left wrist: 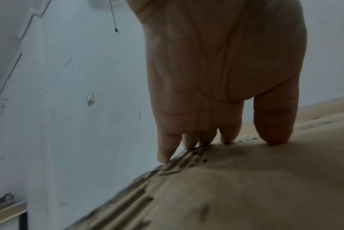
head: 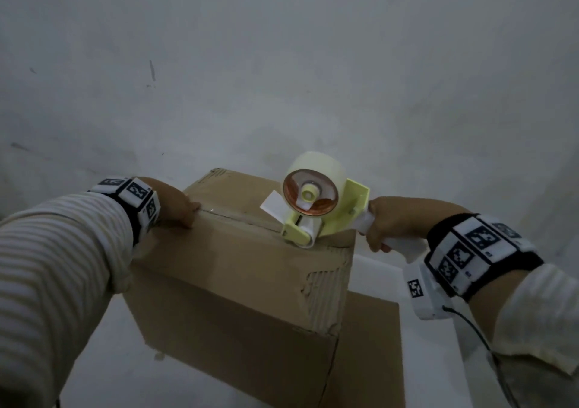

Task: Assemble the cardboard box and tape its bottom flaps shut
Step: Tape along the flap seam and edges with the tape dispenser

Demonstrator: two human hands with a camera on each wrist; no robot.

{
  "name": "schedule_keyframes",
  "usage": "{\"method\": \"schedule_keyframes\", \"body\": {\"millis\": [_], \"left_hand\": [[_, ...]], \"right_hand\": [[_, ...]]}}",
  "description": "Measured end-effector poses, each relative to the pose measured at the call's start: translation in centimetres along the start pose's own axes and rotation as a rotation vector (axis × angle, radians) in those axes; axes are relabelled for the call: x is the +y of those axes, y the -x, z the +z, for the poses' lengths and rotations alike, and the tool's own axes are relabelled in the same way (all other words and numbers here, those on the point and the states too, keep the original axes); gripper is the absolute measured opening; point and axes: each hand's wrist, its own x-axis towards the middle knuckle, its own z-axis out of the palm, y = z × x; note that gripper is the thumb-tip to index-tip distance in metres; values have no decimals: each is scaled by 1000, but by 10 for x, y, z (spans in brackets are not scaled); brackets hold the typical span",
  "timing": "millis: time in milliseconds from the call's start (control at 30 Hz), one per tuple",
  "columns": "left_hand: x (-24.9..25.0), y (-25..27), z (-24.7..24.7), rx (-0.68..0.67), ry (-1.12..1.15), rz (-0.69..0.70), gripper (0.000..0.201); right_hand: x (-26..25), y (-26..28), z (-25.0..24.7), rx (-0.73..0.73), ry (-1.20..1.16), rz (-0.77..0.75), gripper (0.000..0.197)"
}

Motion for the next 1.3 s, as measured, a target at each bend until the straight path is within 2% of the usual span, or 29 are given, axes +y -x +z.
{"method": "schedule_keyframes", "body": {"millis": [133, 233, 333, 400, 500, 600, 700, 800, 900, 1000, 1133, 1300], "left_hand": [[21, 9, 4, 60, 96, -22, 69], [59, 22, 11, 108, 135, 34, 80], [99, 32, 17, 122, 176, 115, 96], [120, 44, 15, 110, 208, 206, 94], [141, 59, 7, 92, 283, 296, 84], [147, 58, 10, 84, 279, 280, 89], [145, 52, 19, 42, 248, 223, 95], [148, 53, 28, 86, 188, 206, 96], [149, 54, 29, 94, 168, 217, 101], [148, 51, 28, 72, 135, 203, 118], [147, 44, 31, 96, 145, 187, 101], [148, 48, 29, 113, 144, 190, 94]], "right_hand": [[2, 1, 9, 67, 10, -42, 17], [2, 1, 14, 101, -3, -75, 12], [4, 3, 18, 130, 17, -97, 19], [5, 5, 20, 145, 11, -106, 23], [9, 7, 22, 167, 14, -110, 17], [13, 9, 25, 176, -22, -103, 14], [15, 13, 29, 169, -71, -106, 22], [18, 16, 32, 163, -99, -109, 26], [27, 20, 30, 160, -100, -88, 15], [41, 30, 24, 161, -136, -74, 10], [60, 47, 18, 189, -147, -47, 21], [80, 64, 13, 222, -150, 4, 15]]}}
